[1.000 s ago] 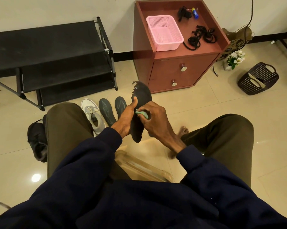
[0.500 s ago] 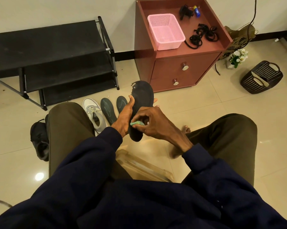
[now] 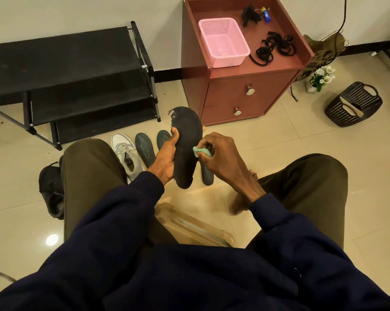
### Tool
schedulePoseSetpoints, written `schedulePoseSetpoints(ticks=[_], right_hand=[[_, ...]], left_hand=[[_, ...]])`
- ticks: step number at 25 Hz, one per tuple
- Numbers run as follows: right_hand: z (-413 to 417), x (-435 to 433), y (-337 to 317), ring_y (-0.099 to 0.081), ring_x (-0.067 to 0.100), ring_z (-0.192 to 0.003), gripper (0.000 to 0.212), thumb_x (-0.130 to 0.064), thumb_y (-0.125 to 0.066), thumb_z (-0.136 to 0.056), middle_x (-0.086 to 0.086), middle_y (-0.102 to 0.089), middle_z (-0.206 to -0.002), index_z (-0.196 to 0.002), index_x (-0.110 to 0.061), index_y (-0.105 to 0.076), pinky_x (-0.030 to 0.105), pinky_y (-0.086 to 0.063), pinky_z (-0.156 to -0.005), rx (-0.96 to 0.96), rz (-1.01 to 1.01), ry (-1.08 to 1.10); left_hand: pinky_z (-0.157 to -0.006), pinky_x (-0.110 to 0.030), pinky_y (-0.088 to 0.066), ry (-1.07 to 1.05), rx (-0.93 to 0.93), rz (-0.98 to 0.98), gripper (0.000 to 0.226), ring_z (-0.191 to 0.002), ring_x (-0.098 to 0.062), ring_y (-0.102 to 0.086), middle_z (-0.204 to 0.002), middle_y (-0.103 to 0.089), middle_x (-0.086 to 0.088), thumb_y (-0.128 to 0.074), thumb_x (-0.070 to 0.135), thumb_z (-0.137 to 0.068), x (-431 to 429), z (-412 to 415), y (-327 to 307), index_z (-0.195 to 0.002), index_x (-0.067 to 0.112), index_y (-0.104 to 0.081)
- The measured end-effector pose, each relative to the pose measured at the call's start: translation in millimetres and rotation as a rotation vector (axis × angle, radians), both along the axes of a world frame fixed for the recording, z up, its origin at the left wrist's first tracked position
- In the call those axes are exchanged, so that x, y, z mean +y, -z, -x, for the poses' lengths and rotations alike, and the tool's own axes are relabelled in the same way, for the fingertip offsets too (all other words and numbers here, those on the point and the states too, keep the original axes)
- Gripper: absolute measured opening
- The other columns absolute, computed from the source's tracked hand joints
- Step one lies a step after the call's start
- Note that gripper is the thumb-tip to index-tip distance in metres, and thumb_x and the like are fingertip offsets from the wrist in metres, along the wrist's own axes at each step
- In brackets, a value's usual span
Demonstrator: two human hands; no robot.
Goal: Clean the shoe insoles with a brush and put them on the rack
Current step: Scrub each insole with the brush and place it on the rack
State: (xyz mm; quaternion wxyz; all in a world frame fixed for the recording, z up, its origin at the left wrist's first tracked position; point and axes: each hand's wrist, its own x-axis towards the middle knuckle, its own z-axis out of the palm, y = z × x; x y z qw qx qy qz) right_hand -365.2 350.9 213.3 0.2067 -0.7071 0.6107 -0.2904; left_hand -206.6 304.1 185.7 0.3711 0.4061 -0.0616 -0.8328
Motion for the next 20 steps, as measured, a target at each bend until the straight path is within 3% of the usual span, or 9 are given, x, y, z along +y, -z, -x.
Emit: schedulePoseSetpoints(ticks=[2, 6, 9, 11, 16, 18, 20], right_hand=[[6.5, -2.4, -0.3, -0.064, 0.014, -0.078, 0.016, -0.01, -0.083, -0.081, 0.003, -0.07, -0.091, -0.093, -0.01, -0.073, 0.037, -0.059, -0.071, -0.033, 0.051, 0.085], [-5.2, 4.9, -11.0, -0.066, 0.008, -0.083, 0.017, -0.012, -0.084, -0.082, -0.004, -0.071, -0.094, -0.097, -0.014, -0.078, 0.024, -0.058, -0.074, -0.146, -0.168, -0.212], [3.8, -6.8, -1.2, -0.063, 0.011, -0.082, 0.016, -0.009, -0.082, -0.083, 0.003, -0.07, -0.094, -0.097, -0.01, -0.076, 0.032, -0.059, -0.075, 0.013, 0.05, -0.057], [12.6, -12.4, 1.6, -0.062, 0.013, -0.083, 0.017, -0.007, -0.081, -0.083, 0.006, -0.07, -0.095, -0.098, -0.008, -0.074, 0.036, -0.059, -0.076, 0.043, 0.129, 0.07], [-7.1, 5.7, -10.9, -0.067, 0.005, -0.088, 0.018, -0.012, -0.083, -0.083, -0.004, -0.072, -0.099, -0.1, -0.015, -0.079, 0.018, -0.056, -0.079, -0.077, -0.225, -0.332], [-5.1, 1.0, -5.7, -0.066, 0.007, -0.086, 0.017, -0.011, -0.083, -0.083, -0.003, -0.072, -0.098, -0.099, -0.014, -0.079, 0.024, -0.058, -0.078, -0.038, -0.129, -0.252], [9.8, -10.1, 1.7, -0.064, 0.013, -0.084, 0.016, -0.009, -0.082, -0.082, 0.002, -0.07, -0.096, -0.097, -0.012, -0.077, 0.035, -0.06, -0.076, 0.047, 0.011, -0.003]], left_hand=[[-0.113, -0.053, -0.043, 0.052, -0.069, 0.029, 0.055, -0.123, -0.034, -0.064, -0.129, -0.068, -0.018, -0.056, 0.049, -0.101, 0.2, 1.4, 3.6, -0.136, 0.007, -0.059], [-0.096, -0.042, -0.057, 0.162, -0.054, 0.069, 0.045, -0.103, -0.027, -0.073, -0.116, -0.073, -0.015, -0.053, 0.045, -0.103, 7.1, 3.3, -7.1, -0.12, 0.006, -0.068], [-0.11, -0.054, -0.046, 0.211, 0.019, 0.061, 0.05, -0.121, -0.032, -0.065, -0.131, -0.066, -0.019, -0.054, 0.043, -0.103, 12.2, 7.0, -3.6, -0.134, 0.006, -0.062], [-0.111, -0.062, -0.041, 0.242, 0.055, 0.033, 0.05, -0.125, -0.035, -0.062, -0.136, -0.062, -0.02, -0.053, 0.043, -0.104, 14.5, 9.0, -5.4, -0.14, 0.009, -0.058], [-0.092, -0.036, -0.058, 0.216, -0.07, 0.099, 0.035, -0.094, -0.023, -0.073, -0.106, -0.073, -0.011, -0.053, 0.037, -0.105, 12.4, 3.5, -7.6, -0.114, 0.007, -0.07], [-0.086, -0.036, -0.061, 0.214, -0.076, 0.108, 0.034, -0.089, -0.022, -0.074, -0.101, -0.073, -0.011, -0.051, 0.035, -0.105, 14.2, 4.3, -8.4, -0.109, 0.007, -0.07], [-0.077, -0.043, -0.064, 0.225, -0.026, 0.092, 0.034, -0.089, -0.025, -0.076, -0.102, -0.075, -0.014, -0.047, 0.033, -0.107, 16.5, 9.0, -10.3, -0.114, 0.007, -0.069]])
